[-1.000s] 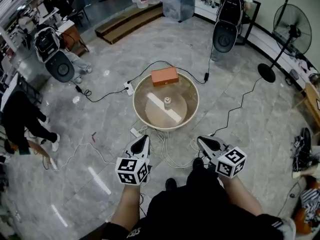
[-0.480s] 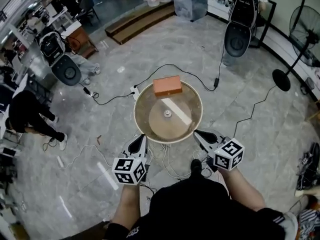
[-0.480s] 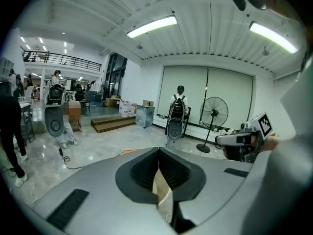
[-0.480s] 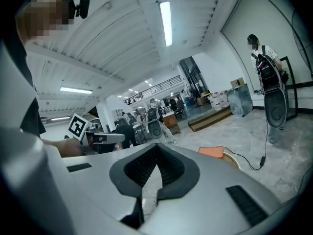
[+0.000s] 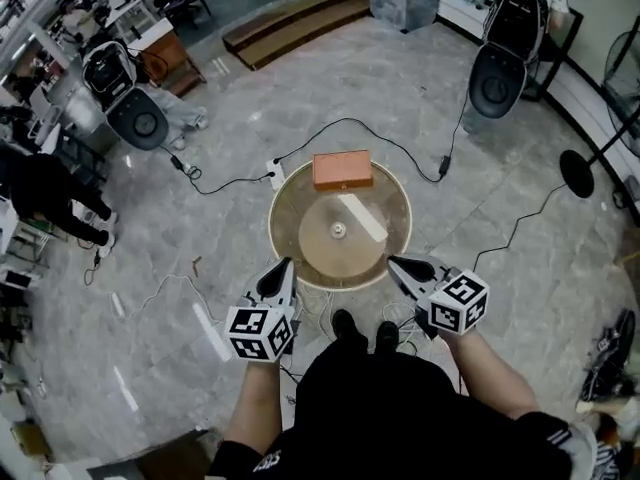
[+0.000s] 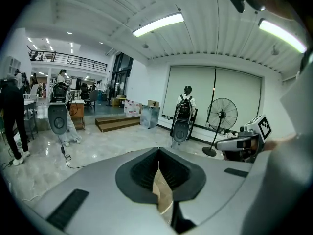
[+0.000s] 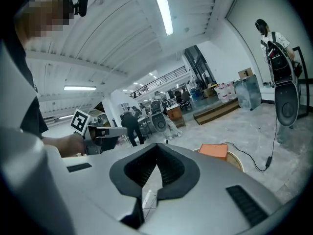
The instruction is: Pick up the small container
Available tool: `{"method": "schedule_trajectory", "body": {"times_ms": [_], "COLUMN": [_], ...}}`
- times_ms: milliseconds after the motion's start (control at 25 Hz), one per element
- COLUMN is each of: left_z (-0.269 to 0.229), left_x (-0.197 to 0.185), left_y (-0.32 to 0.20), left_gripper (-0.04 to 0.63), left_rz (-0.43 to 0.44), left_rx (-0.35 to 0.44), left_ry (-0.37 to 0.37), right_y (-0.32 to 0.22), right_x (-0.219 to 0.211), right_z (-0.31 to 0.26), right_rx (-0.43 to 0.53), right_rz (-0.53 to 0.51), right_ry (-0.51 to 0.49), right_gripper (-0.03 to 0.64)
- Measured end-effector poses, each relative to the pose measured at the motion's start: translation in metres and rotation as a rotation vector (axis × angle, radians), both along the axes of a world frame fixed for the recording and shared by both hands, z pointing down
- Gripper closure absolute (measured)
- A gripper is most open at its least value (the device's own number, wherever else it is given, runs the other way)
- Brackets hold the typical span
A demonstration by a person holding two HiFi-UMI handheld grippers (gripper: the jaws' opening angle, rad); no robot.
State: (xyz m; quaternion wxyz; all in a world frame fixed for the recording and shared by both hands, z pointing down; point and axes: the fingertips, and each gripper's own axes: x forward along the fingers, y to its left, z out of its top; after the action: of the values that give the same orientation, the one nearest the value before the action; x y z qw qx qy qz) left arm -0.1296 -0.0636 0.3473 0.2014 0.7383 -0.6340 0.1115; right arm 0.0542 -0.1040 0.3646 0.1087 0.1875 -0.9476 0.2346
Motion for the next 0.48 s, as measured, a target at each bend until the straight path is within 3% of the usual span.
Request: {"method": "schedule_trajectory", "body": {"times_ms": [480], "left_z": [0.035], "left_x": [-0.06], "left_y": [-0.074], "left_gripper": [0.583], "left_rz": [0.086], "left_rx": [-0.01], "left_ry": [0.04], "right_y": [-0.067], "right_x": [-0.094], "right_z": [0.006], "right_rx": [-0.018], "right_rz": [0.042], "right_ry": [0.007], "right_gripper": [0.603]}}
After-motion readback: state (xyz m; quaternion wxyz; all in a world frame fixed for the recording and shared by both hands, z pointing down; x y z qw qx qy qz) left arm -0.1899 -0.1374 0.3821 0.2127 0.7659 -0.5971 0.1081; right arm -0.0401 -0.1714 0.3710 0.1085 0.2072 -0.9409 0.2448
